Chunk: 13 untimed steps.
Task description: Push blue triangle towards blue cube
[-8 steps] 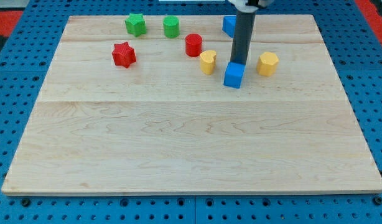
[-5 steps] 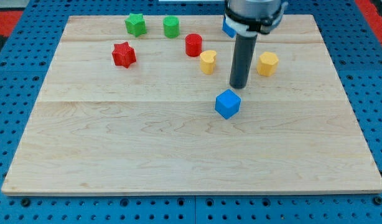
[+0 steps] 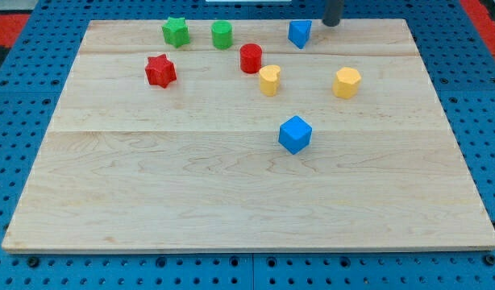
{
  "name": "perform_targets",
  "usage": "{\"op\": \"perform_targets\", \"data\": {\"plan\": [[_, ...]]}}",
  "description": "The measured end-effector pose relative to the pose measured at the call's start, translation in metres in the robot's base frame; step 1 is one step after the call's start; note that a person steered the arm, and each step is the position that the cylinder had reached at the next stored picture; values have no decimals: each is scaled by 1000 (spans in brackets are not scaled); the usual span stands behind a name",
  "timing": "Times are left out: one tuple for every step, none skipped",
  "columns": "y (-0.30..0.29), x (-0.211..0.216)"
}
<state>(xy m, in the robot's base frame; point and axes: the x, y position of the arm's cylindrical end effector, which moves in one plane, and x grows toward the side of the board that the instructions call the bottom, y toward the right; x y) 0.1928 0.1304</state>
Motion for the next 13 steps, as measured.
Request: {"op": "perform_targets", "data": {"plan": [[-45,0],[-47,8],[-35,17],[-33,17],[-28,17],[-19,21],[-19,31],[-24,40],[-46,40],[-67,41],[-67,44],[-52,44],[-41,51]]}}
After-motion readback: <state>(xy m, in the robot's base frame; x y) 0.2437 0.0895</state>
